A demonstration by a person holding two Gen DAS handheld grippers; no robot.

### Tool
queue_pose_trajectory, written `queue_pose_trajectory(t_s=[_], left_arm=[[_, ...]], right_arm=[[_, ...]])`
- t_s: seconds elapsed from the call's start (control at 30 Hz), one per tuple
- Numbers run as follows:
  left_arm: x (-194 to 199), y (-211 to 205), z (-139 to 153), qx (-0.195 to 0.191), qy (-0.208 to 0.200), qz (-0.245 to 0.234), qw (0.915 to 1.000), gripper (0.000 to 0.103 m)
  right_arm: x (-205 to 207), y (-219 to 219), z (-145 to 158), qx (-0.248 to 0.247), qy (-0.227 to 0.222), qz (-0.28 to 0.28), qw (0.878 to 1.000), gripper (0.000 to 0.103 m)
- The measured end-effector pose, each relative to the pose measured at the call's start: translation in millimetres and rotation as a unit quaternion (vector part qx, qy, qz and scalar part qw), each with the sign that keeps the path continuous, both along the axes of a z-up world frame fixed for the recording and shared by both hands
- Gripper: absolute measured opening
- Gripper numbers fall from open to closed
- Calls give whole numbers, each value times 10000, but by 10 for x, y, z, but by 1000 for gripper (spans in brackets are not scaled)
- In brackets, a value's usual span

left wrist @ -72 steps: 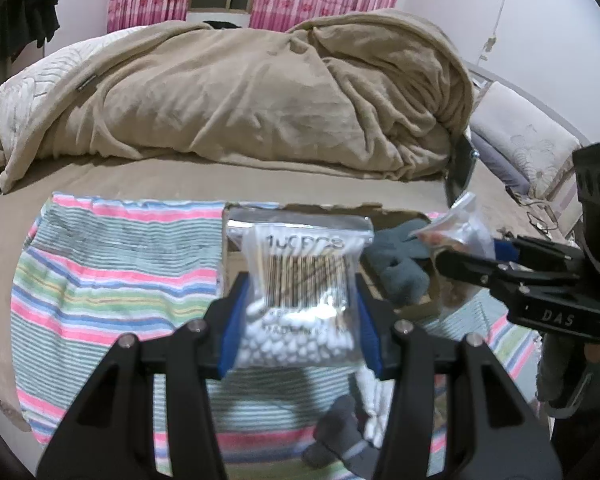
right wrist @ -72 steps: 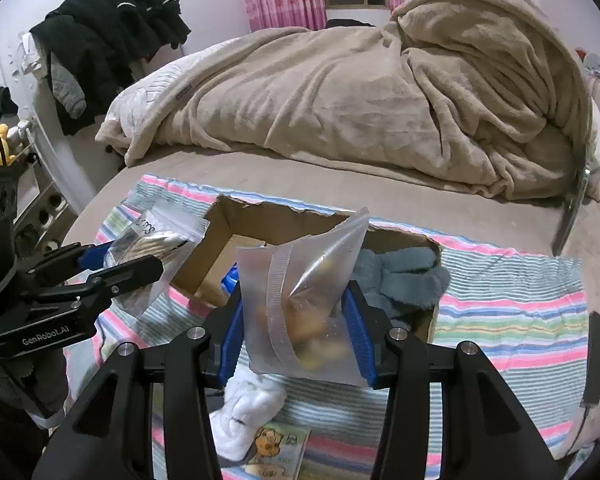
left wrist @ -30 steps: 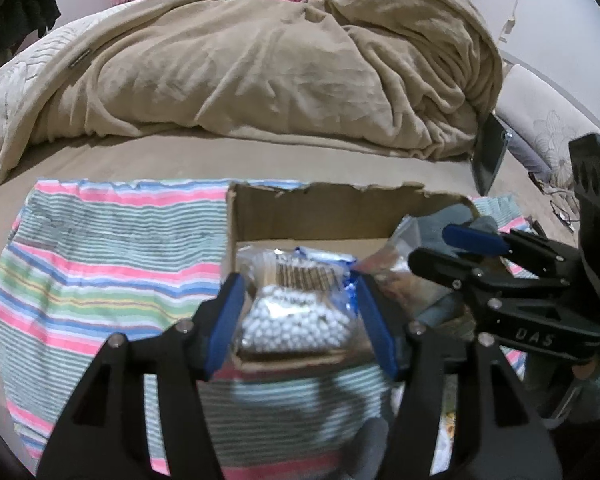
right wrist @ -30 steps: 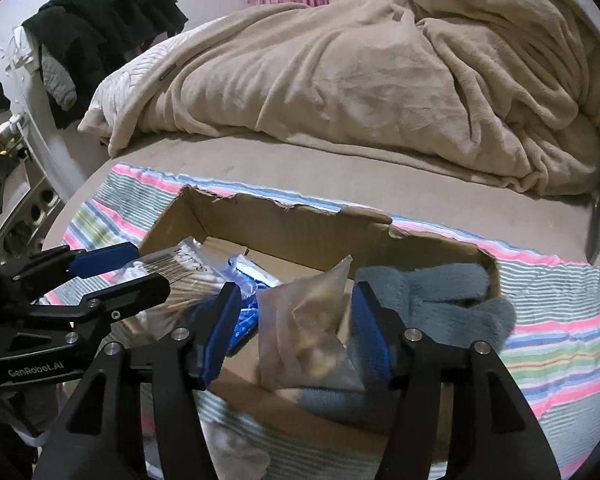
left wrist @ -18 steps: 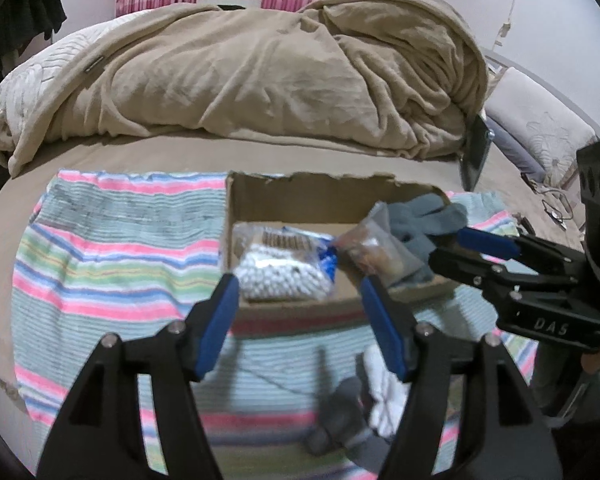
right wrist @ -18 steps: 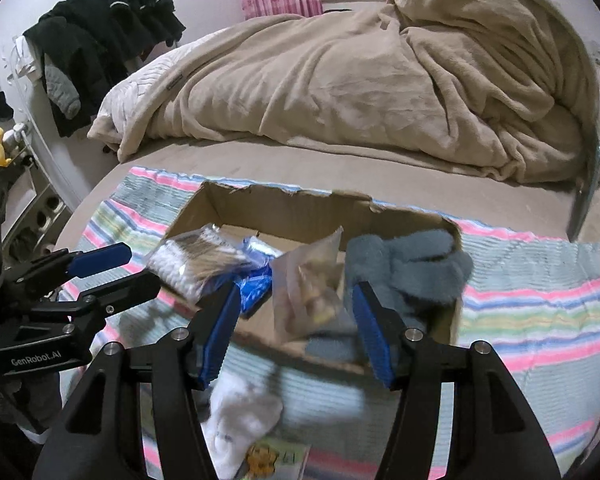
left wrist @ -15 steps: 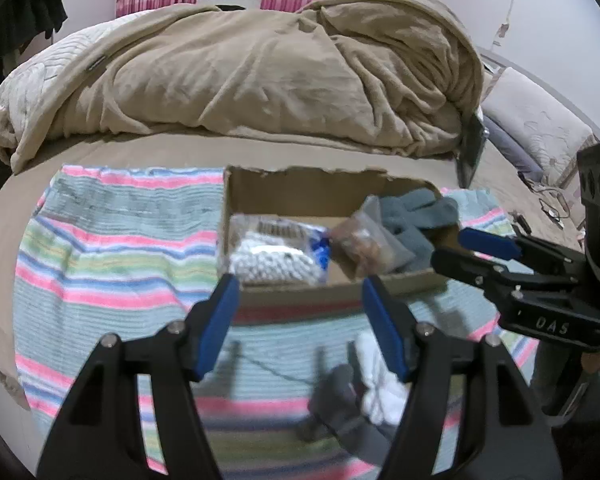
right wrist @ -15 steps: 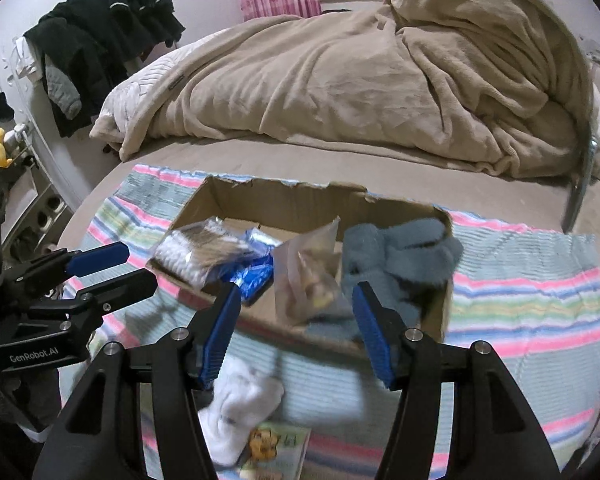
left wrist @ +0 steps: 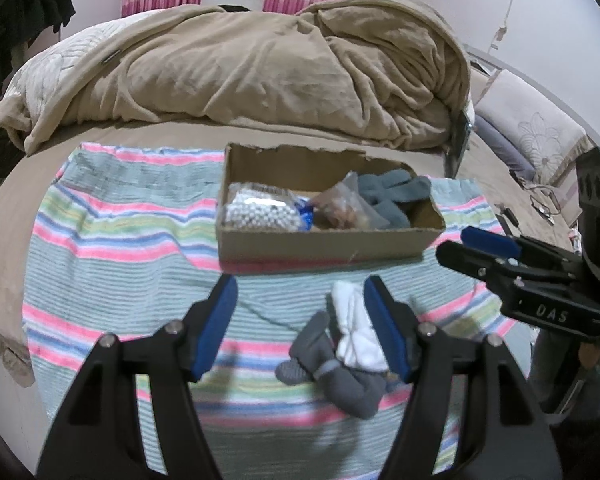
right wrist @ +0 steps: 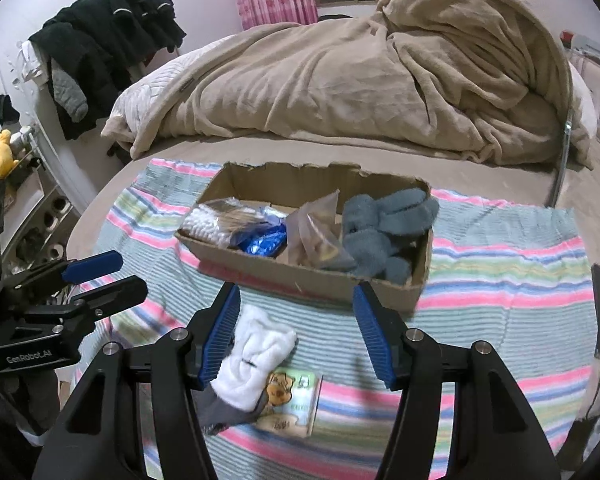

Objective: Organize objects
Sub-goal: 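Grasp the grey glove with the left tool while the right tool grasps the white socks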

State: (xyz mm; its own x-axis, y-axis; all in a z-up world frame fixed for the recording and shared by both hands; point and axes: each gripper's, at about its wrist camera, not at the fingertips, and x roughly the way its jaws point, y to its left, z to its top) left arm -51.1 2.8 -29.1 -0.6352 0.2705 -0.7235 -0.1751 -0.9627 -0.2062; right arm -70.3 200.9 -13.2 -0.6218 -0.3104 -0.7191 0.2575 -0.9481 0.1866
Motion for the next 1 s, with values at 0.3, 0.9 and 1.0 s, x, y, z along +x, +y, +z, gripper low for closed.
queue_pose_trajectory(t_s=[0.3,0.9,1.0], left_arm=[[149,-70,-100,51,-124,52,9999,68],[197,-193,-593,109,-659,156,9976,68],[172,-210,-651,134,-715,158,9972,68]], right_arm=[[189,-20,-78,23,-124,20,9999,62],[148,-341,-460,122,-590,349,9976,63],[109,-408,-551,156,-701,396,9966,63]])
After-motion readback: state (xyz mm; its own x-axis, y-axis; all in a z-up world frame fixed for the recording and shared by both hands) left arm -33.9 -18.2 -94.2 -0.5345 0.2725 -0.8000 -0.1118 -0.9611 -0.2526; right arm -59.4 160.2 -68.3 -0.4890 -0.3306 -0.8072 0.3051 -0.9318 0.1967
